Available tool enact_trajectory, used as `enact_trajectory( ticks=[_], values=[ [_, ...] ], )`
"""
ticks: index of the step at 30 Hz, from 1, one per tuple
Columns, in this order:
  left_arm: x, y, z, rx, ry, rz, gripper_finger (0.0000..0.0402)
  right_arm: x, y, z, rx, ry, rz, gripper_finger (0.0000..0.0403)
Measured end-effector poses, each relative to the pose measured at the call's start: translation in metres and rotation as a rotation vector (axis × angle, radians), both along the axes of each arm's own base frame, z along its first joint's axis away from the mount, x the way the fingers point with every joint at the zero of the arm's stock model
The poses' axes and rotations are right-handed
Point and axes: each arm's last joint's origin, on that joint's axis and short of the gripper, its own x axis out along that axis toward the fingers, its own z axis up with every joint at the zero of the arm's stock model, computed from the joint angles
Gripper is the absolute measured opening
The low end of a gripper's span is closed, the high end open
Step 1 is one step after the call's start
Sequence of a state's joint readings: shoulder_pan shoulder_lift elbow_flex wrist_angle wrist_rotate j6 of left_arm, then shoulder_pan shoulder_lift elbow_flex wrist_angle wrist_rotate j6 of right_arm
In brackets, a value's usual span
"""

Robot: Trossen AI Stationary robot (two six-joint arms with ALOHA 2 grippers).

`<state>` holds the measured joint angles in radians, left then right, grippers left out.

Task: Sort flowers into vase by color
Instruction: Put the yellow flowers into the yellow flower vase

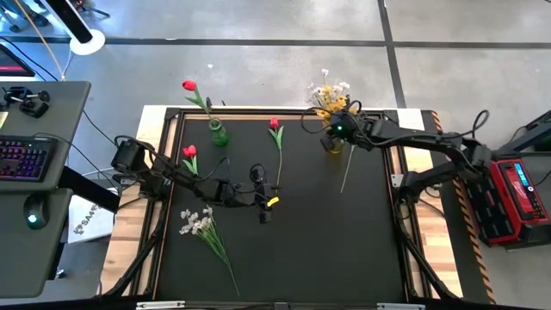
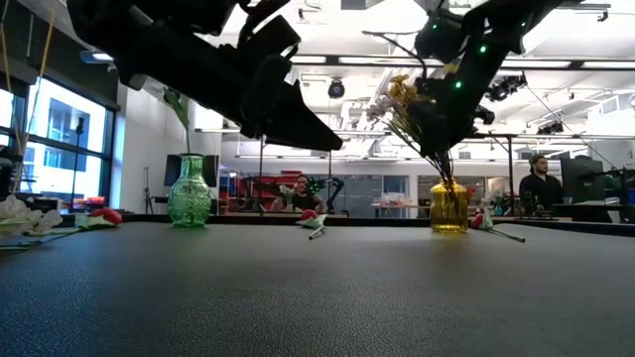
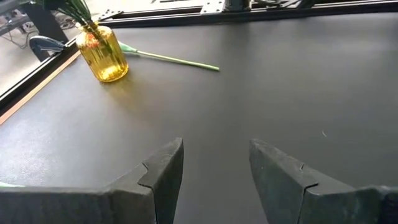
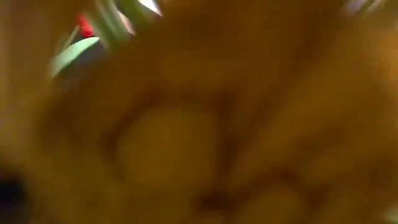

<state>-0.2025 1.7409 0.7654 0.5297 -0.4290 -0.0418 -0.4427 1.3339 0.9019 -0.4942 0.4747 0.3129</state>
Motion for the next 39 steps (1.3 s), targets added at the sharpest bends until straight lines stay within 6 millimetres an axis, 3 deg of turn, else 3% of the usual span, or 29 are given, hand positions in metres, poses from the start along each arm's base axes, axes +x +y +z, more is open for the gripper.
enact_trajectory(
  ticks=[5,14,21,29,35,39],
  values=[
    [0.000,-0.003,0.001,-0.001,-0.013,-0.009,0.0170,0.008,-0.004,-0.010,0.005,0.003,-0.012,0.0160],
    [0.001,-0.006,0.004,0.005,-0.040,-0.029,0.0170,0.007,0.001,-0.002,-0.058,-0.016,-0.052,0.0014],
    [0.001,-0.006,0.004,0.005,-0.039,-0.030,0.0170,-0.003,0.009,0.019,-0.114,-0.092,-0.068,0.0012],
    [0.000,-0.010,0.004,0.004,-0.038,-0.043,0.0170,-0.009,0.015,0.029,-0.157,-0.128,-0.107,0.0005],
    [0.000,-0.012,0.004,0.004,-0.043,-0.050,0.0170,-0.014,0.017,-0.003,-0.189,-0.172,-0.188,0.0003],
    [0.000,-0.012,0.004,0.003,-0.046,-0.050,0.0170,-0.017,0.018,-0.020,-0.223,-0.290,-0.212,0.0002]
  ],
)
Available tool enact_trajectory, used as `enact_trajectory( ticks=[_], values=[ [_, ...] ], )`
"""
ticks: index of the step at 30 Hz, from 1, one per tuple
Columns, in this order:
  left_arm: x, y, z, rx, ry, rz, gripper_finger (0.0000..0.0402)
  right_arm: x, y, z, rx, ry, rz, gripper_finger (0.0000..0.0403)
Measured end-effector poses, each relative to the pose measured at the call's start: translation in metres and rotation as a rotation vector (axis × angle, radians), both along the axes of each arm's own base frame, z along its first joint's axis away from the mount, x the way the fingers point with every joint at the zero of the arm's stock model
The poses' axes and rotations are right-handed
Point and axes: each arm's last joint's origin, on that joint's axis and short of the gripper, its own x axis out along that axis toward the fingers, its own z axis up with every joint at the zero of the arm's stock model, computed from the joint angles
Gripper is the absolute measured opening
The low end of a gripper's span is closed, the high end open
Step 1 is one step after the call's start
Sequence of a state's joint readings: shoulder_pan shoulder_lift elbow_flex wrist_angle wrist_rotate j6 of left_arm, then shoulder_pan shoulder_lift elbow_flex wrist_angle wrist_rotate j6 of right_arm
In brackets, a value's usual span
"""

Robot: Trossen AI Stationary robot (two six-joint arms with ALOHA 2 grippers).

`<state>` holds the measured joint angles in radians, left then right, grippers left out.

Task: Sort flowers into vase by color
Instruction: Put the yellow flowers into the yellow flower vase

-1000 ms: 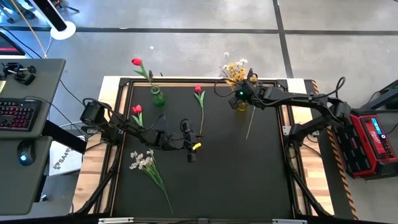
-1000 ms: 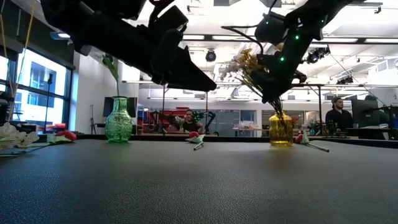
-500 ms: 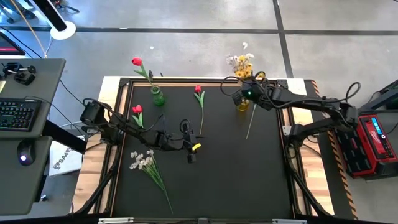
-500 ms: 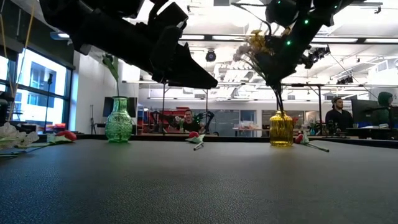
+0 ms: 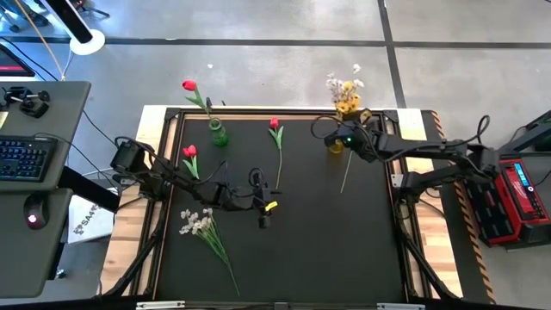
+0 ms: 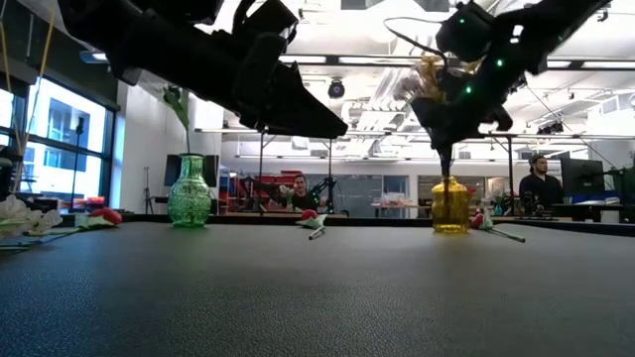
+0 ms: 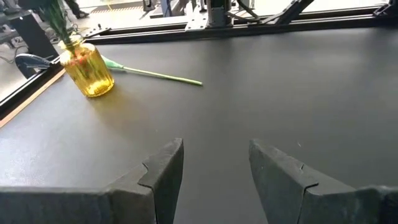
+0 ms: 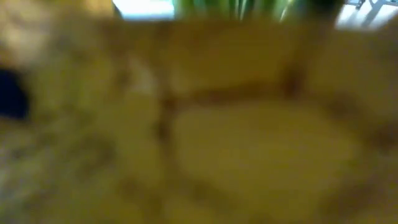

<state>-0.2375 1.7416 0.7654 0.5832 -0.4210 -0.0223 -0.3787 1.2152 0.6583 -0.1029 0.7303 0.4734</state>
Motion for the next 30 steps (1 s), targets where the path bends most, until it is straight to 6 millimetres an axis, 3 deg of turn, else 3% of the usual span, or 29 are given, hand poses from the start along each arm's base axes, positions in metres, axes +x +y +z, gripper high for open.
enact_trajectory(
  ticks=[8,14,30],
  values=[
    [0.001,0.000,0.002,-0.005,-0.018,0.000,0.0170,-0.003,0.001,-0.011,0.016,-0.063,-0.027,0.0002],
    [0.001,0.000,0.002,-0.008,-0.021,0.001,0.0170,-0.004,0.002,-0.013,0.038,-0.054,-0.016,0.0029],
    [0.001,-0.001,0.002,-0.023,-0.024,0.005,0.0170,0.000,0.001,0.024,0.096,0.084,-0.006,0.0210]
  ],
)
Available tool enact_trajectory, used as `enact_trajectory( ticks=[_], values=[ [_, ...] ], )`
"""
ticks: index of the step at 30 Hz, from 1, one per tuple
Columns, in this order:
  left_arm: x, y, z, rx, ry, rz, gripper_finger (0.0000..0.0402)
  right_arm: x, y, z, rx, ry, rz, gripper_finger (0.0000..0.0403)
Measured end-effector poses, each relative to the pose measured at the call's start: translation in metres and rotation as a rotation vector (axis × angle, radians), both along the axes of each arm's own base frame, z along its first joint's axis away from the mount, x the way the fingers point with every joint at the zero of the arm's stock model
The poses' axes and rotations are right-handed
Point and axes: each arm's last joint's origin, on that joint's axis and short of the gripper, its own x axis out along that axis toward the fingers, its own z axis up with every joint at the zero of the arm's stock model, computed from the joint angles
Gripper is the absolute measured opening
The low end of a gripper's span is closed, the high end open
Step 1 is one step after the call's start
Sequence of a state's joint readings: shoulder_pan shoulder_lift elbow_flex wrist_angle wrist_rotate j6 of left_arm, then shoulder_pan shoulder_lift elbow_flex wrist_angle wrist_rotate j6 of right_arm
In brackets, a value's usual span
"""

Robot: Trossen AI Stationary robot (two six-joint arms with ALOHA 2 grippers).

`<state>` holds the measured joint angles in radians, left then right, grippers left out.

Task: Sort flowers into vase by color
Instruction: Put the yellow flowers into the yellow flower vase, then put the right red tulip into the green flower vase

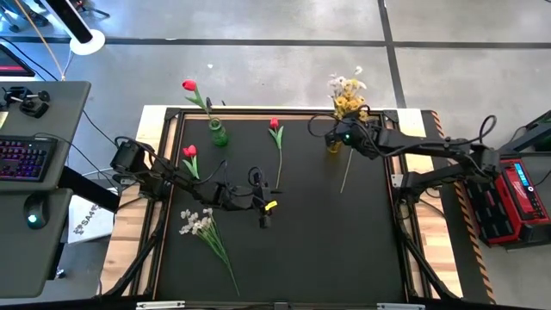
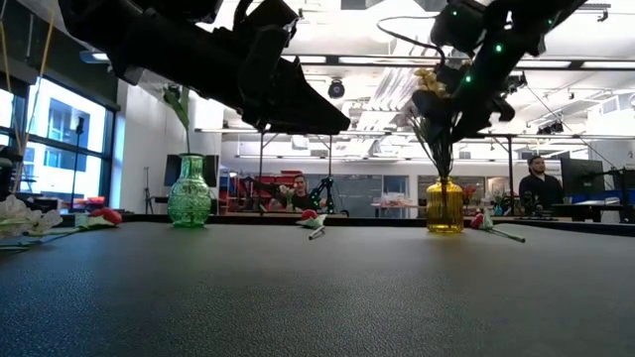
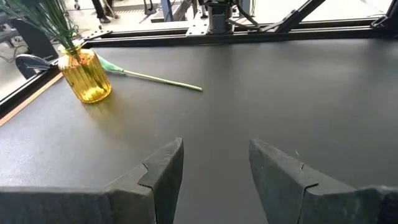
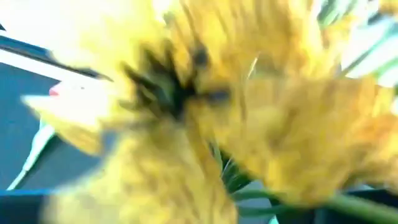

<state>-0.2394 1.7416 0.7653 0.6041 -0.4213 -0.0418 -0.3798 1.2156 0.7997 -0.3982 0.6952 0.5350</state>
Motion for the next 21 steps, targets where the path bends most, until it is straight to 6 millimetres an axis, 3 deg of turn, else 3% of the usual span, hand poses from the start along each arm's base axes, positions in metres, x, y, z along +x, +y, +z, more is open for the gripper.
enact_trajectory(
  ticks=[5,13,21],
  values=[
    [0.000,-0.002,0.000,0.000,0.000,-0.005,0.0170,-0.001,0.004,0.018,0.050,0.054,0.002,0.0230],
    [-0.001,-0.004,0.000,0.009,0.007,-0.015,0.0170,-0.010,0.028,0.040,0.145,0.165,-0.023,0.0218],
    [-0.003,-0.002,-0.005,0.043,0.055,0.035,0.0170,-0.017,0.077,0.029,0.185,0.202,0.004,0.0198]
  ],
)
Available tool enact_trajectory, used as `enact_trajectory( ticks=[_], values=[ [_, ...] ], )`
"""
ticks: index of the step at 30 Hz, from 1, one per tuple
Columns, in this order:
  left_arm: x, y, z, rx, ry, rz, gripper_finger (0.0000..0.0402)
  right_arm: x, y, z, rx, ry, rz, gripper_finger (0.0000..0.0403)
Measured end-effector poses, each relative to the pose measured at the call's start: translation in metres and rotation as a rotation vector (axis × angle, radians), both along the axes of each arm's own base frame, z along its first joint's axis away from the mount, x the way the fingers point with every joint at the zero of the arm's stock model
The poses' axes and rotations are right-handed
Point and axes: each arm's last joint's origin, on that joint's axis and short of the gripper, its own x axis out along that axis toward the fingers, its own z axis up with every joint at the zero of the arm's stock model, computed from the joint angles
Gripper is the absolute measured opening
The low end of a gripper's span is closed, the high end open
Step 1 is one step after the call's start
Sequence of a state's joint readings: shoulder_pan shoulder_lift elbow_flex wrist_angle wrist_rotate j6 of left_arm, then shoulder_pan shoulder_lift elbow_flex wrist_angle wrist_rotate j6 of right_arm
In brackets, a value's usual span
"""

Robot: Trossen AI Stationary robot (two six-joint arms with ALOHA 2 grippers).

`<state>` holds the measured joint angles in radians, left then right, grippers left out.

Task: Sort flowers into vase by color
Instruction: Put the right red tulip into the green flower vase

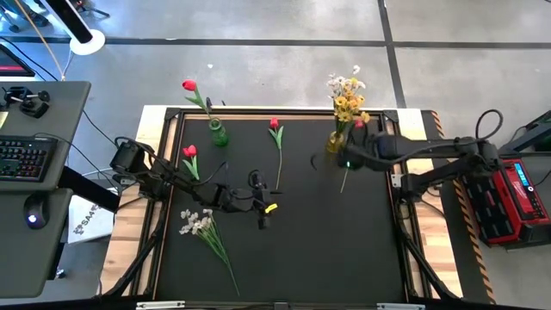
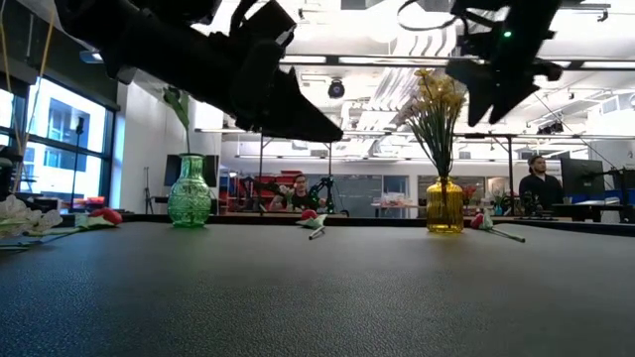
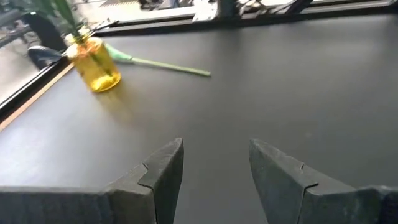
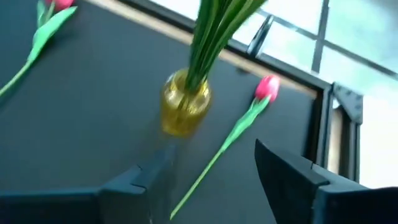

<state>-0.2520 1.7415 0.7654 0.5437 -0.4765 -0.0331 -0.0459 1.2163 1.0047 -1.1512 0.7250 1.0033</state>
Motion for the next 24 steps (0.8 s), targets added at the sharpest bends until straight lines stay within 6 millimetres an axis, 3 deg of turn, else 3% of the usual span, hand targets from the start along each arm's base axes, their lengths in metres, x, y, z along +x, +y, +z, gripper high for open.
enact_trajectory(
  ticks=[6,10,15,20,24],
  values=[
    [-0.010,0.005,-0.005,0.059,0.097,0.172,0.0170,-0.001,0.037,-0.024,0.088,-0.049,0.099,0.0195],
    [-0.028,0.015,-0.001,0.048,0.191,0.333,0.0170,0.004,0.062,-0.051,0.172,-0.119,0.275,0.0195],
    [-0.041,0.025,0.004,0.015,0.288,0.378,0.0170,0.005,0.084,-0.087,0.255,-0.207,0.513,0.0194],
    [-0.029,0.029,-0.001,-0.038,0.194,0.397,0.0170,-0.018,0.060,-0.107,0.069,-0.275,0.066,0.0177],
    [-0.013,0.024,-0.002,-0.062,0.065,0.356,0.0170,-0.036,0.037,-0.121,0.017,-0.216,-0.168,0.0156]
  ],
)
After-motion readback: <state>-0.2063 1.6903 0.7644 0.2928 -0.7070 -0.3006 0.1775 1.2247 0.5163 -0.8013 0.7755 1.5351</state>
